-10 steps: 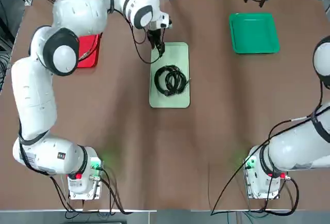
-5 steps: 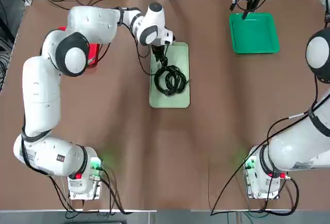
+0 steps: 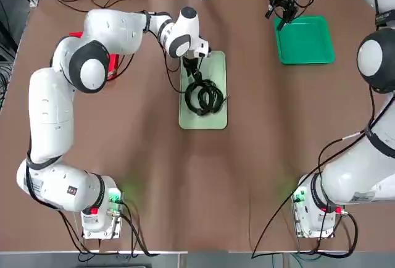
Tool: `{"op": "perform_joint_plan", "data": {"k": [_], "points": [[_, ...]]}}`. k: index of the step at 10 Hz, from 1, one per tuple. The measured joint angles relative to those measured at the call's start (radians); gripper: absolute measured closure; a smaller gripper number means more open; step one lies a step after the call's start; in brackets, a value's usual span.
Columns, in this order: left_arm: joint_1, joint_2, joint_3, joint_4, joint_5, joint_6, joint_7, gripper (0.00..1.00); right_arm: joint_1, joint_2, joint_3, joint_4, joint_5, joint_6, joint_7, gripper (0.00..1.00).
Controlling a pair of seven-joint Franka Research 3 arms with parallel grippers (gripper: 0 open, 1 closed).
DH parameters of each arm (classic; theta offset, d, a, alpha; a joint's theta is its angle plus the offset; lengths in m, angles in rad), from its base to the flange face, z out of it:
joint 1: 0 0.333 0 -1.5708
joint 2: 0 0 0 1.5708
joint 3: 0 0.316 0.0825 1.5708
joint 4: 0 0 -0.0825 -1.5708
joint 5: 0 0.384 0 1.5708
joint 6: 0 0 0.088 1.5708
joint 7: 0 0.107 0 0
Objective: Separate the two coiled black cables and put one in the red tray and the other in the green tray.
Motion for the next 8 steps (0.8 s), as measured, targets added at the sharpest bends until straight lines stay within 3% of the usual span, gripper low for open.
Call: {"op": "perform_joint_plan", "data": {"k": [8], "points": [[-0.002,-0.023,-0.008,-0.006,0.0,-0.043,0.001,0.29,0.006,0.0,0.0,0.0,0.004,0.0,-0.005,0.01]]}}
